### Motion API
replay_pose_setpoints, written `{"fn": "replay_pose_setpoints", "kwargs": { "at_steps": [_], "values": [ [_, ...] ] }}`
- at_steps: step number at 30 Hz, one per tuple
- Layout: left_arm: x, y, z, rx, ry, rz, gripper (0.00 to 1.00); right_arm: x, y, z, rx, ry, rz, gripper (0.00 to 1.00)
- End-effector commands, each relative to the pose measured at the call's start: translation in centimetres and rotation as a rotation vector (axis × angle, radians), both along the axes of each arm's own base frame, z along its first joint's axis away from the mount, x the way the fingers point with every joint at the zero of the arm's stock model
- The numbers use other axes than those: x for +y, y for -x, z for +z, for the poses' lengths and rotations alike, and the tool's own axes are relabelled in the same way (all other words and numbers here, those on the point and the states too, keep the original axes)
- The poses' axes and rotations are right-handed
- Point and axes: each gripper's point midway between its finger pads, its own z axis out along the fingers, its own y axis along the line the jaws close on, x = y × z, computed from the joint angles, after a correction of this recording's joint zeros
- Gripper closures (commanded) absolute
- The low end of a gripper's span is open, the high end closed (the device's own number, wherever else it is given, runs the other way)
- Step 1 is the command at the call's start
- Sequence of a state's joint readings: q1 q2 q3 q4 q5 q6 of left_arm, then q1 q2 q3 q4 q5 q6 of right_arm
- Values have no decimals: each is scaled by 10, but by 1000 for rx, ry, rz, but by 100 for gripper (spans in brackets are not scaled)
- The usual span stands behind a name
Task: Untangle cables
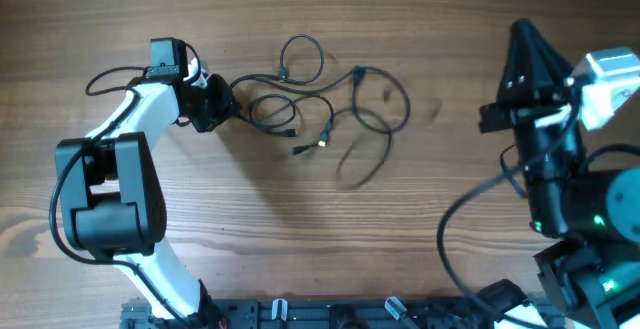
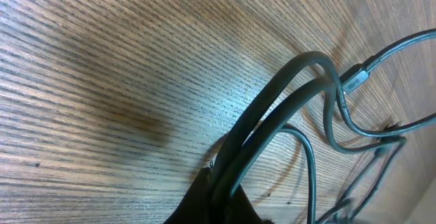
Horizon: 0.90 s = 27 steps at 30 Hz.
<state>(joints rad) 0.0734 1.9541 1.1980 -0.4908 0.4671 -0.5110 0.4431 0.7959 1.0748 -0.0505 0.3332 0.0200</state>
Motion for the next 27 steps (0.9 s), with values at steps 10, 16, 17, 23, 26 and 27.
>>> {"fn": "replay_pose_setpoints", "kwargs": {
  "at_steps": [10, 16, 17, 23, 26, 27],
  "values": [
    [4, -6, 9, -26, -16, 11, 96, 4, -48, -82, 298, 118, -104, 78],
    [4, -6, 9, -26, -16, 11, 96, 81, -51, -147, 532, 95, 304, 51],
    [4, -6, 9, -26, -16, 10, 96, 88, -51, -158, 577, 75, 337, 52],
    [4, -6, 9, -26, -16, 10, 95, 118, -54, -222, 827, 9, 451, 51],
    [4, -6, 9, -26, -16, 10, 95, 125, -62, -250, 909, 8, 457, 51],
    [4, -6, 9, -26, -16, 10, 95, 127, -64, -258, 936, -13, 449, 51]
  ]
}}
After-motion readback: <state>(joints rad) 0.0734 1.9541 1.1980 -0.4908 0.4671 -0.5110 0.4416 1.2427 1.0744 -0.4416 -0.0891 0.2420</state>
